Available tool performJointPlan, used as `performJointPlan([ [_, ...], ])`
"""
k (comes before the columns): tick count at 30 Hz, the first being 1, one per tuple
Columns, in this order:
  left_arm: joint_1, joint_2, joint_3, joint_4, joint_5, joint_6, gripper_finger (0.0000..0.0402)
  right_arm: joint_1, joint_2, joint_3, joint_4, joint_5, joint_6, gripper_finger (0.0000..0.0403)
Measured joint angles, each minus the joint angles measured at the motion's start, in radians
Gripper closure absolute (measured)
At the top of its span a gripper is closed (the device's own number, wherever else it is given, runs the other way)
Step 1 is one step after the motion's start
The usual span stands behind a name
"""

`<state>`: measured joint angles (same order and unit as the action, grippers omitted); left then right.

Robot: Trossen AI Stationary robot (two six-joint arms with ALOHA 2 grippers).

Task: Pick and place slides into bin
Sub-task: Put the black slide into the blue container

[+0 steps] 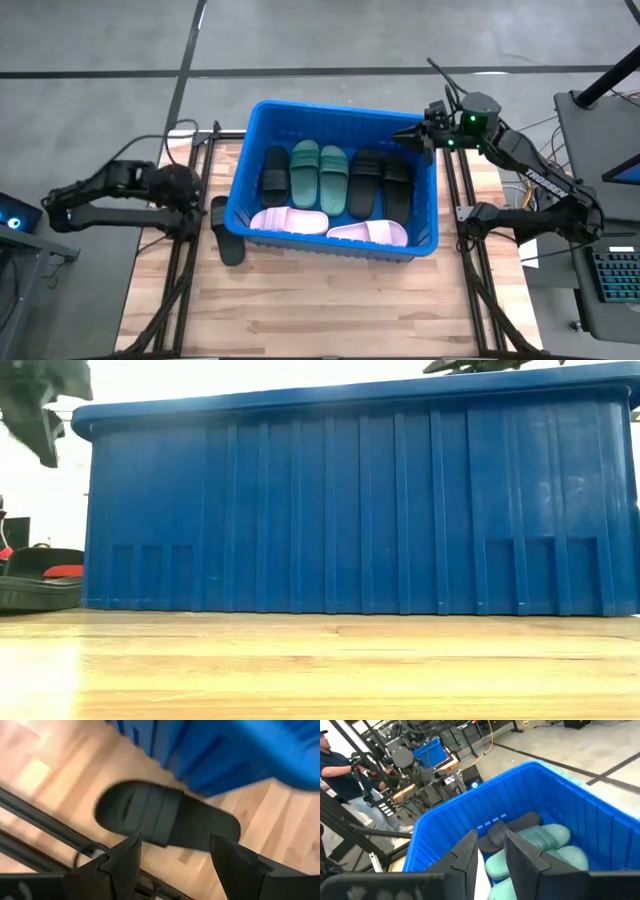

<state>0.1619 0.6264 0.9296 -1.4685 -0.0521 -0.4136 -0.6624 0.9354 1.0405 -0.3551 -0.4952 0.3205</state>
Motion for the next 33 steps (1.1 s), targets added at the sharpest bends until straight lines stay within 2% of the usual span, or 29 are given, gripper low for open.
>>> performJointPlan([
  [9, 0.0, -0.193, -0.162, 0.159, 0.035, -0.155, 0.0182, -0.001, -0.012, -0.019, 0.0, 0.01, 0.004, 0.0321],
  [12, 0.0, -0.21, -0.159, 0.176, 0.06, -0.156, 0.0182, -0.001, -0.012, -0.02, 0.002, 0.029, -0.005, 0.0323],
  [18, 0.0, -0.132, -0.161, 0.172, 0.125, -0.102, 0.0183, -0.001, -0.012, -0.024, 0.002, 0.055, -0.027, 0.0324],
  [23, -0.012, -0.004, -0.133, 0.309, 0.235, -0.047, 0.0183, -0.001, -0.012, -0.024, 0.002, 0.055, -0.026, 0.0321],
  [27, -0.081, 0.111, -0.074, 0.299, 0.162, 0.041, 0.0183, -0.001, -0.012, -0.024, 0.002, 0.055, -0.025, 0.0326],
  [30, -0.133, 0.138, -0.057, 0.222, 0.032, 0.068, 0.0183, -0.001, -0.012, -0.024, 0.002, 0.055, -0.026, 0.033],
  [33, -0.18, 0.143, -0.058, 0.23, -0.025, 0.041, 0.0183, -0.001, -0.012, -0.024, 0.002, 0.055, -0.036, 0.0333],
])
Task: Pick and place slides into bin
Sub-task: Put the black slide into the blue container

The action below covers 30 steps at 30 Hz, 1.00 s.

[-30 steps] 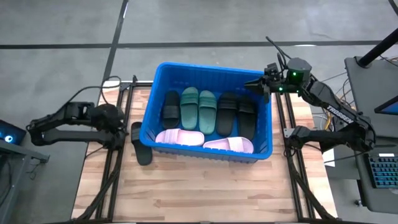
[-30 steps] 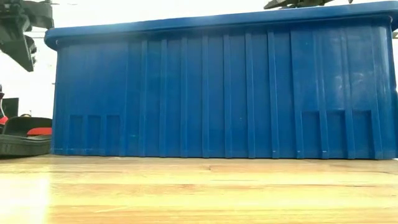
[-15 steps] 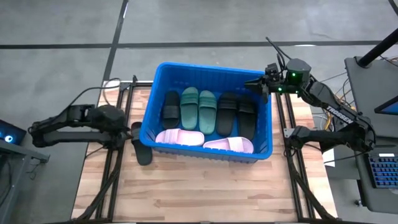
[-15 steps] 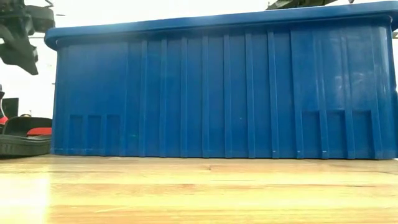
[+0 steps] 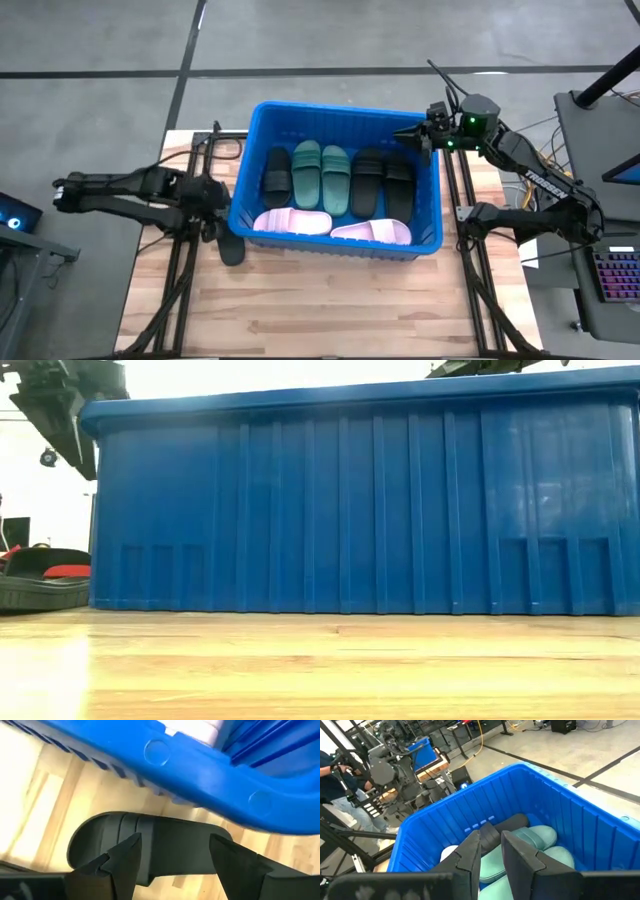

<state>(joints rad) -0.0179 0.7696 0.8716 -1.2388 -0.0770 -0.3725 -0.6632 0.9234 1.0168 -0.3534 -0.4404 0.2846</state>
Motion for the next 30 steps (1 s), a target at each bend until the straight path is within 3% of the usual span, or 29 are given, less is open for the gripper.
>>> performJointPlan([
  [4, -0.056, 0.009, -0.045, -0.028, -0.054, -0.044, 0.0183, 0.0, 0.0, 0.0, 0.0, 0.0, -0.006, 0.0331],
  [11, -0.129, 0.022, -0.143, -0.008, -0.009, -0.159, 0.0183, 0.0, 0.0, 0.0, -0.001, 0.0, -0.027, 0.0326],
  [16, -0.141, 0.057, -0.148, -0.005, -0.194, -0.245, 0.0183, 0.0, 0.0, 0.0, -0.002, 0.0, -0.047, 0.0332],
  [21, -0.149, 0.121, -0.169, 0.037, -0.091, -0.23, 0.0183, 0.0, 0.0, 0.0, -0.003, 0.0, -0.051, 0.0335],
  [30, -0.17, 0.182, -0.216, 0.152, -0.142, -0.28, 0.0183, 0.0, 0.0, 0.0, -0.005, -0.001, -0.058, 0.0328],
])
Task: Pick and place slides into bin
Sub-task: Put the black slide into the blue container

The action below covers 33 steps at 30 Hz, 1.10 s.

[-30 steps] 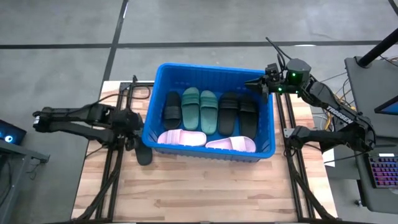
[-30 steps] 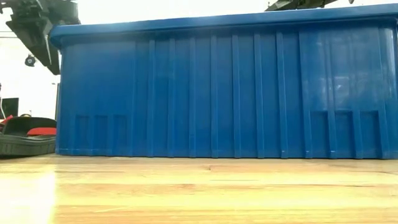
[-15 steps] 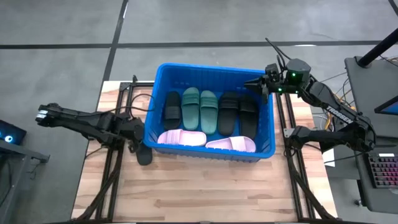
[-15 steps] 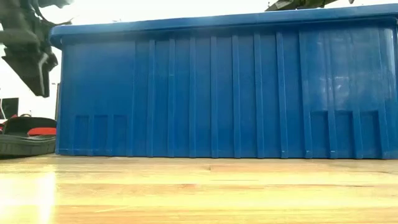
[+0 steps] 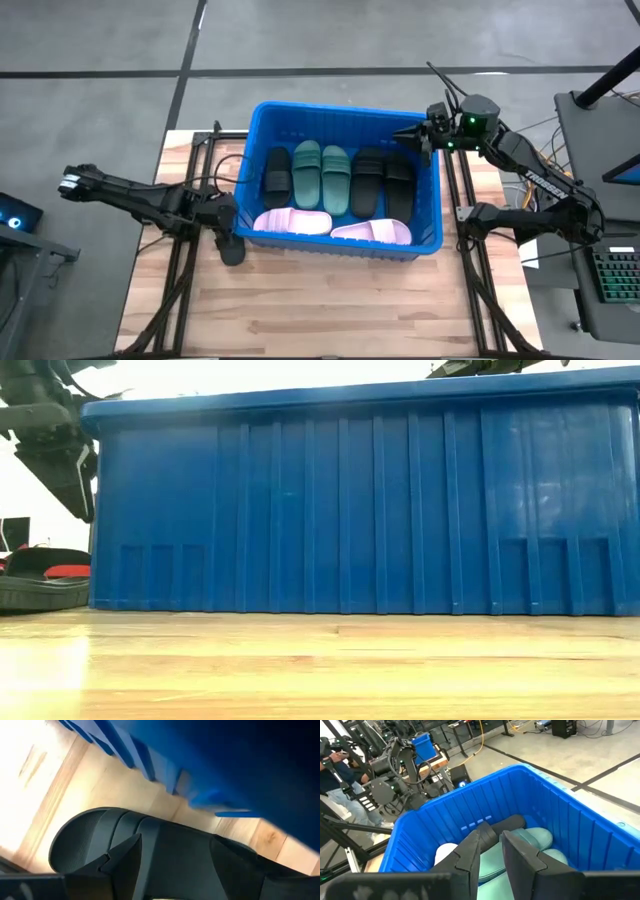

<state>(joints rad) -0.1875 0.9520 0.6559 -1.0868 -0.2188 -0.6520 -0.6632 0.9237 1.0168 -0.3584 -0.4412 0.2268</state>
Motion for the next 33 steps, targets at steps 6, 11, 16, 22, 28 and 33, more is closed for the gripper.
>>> performJointPlan([
  [6, -0.004, 0.008, 0.0, -0.002, -0.002, -0.016, 0.0183, 0.0, 0.0, 0.0, -0.001, 0.0, -0.008, 0.0335],
  [11, -0.006, 0.006, 0.003, -0.011, 0.057, -0.026, 0.0183, 0.0, 0.0, 0.0, -0.001, -0.001, -0.019, 0.033],
  [16, -0.024, -0.007, 0.031, -0.046, 0.106, -0.077, 0.0183, 0.0, 0.0, 0.0, -0.002, -0.001, -0.019, 0.0325],
  [22, -0.034, -0.026, 0.024, -0.018, 0.06, -0.103, 0.0183, 0.0, 0.0, 0.0, -0.003, -0.001, -0.022, 0.0333],
  [28, -0.057, -0.033, 0.112, -0.086, 0.079, -0.096, 0.0183, 0.0, 0.0, 0.0, -0.003, -0.002, -0.022, 0.0332],
  [33, -0.097, -0.056, 0.222, -0.286, 0.073, -0.126, 0.0183, 0.0, 0.0, 0.0, -0.003, -0.002, -0.023, 0.0325],
])
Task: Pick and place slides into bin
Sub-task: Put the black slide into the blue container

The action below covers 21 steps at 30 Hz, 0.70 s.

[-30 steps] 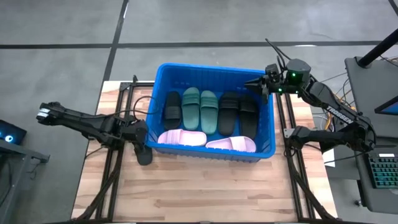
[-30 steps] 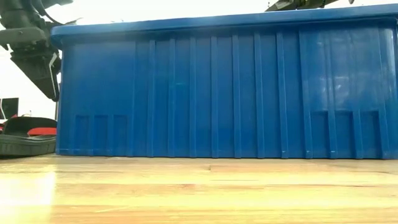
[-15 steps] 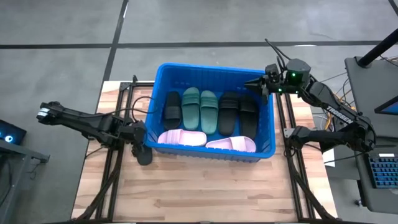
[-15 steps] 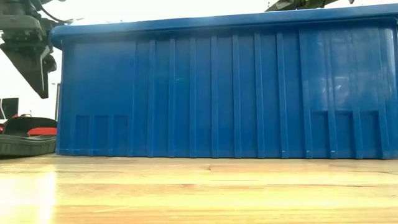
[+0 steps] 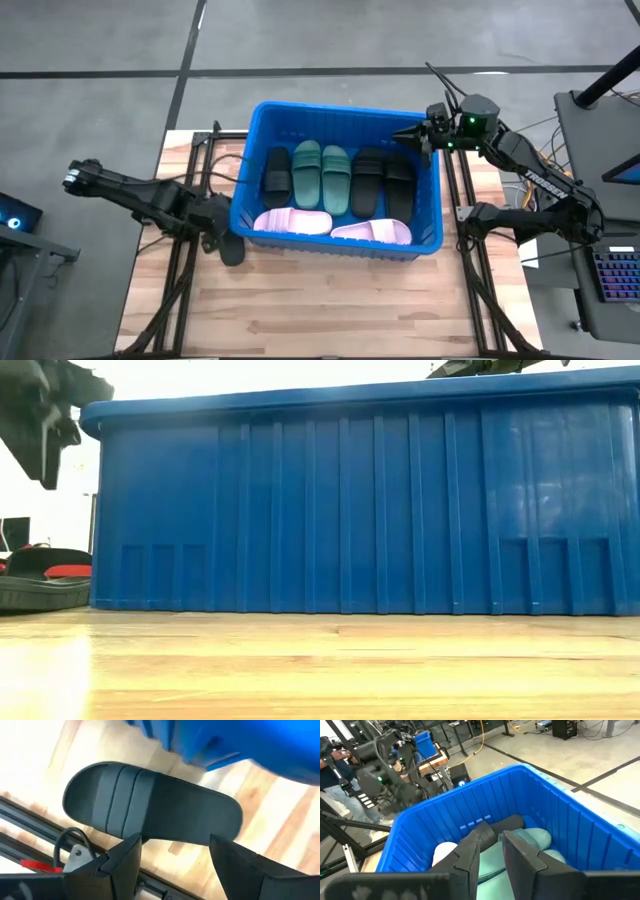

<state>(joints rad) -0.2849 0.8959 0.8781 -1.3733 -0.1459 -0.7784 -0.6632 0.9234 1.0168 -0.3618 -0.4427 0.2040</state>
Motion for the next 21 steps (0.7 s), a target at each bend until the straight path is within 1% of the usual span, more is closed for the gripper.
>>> performJointPlan([
  [4, -0.051, -0.019, 0.054, 0.0, -0.013, -0.025, 0.0183, 0.0, 0.0, 0.0, 0.0, 0.0, -0.007, 0.0324],
  [7, -0.111, 0.012, 0.068, -0.002, -0.047, -0.053, 0.0191, 0.0, 0.0, -0.001, 0.0, 0.0, -0.012, 0.0328],
  [10, -0.204, 0.063, 0.071, -0.011, -0.074, -0.065, 0.0213, 0.0, 0.0, -0.004, -0.001, 0.0, -0.014, 0.0333],
  [13, -0.301, 0.117, 0.087, -0.032, -0.105, -0.119, 0.024, 0.0, 0.0, -0.007, -0.001, 0.0, -0.022, 0.0335],
  [15, -0.372, 0.14, 0.092, -0.087, -0.147, -0.204, 0.0256, 0.0, 0.0, -0.008, -0.001, 0.0, -0.023, 0.0334],
  [18, -0.473, 0.192, 0.086, -0.197, -0.24, -0.443, 0.0277, 0.0, 0.001, -0.009, -0.001, 0.0, -0.035, 0.033],
  [19, -0.499, 0.207, 0.082, -0.206, -0.27, -0.509, 0.0283, 0.0, 0.001, -0.009, -0.001, 0.0, -0.04, 0.0329],
  [21, -0.533, 0.24, 0.073, -0.197, -0.314, -0.593, 0.0293, 0.0, 0.002, -0.009, -0.001, 0.001, -0.045, 0.0327],
])
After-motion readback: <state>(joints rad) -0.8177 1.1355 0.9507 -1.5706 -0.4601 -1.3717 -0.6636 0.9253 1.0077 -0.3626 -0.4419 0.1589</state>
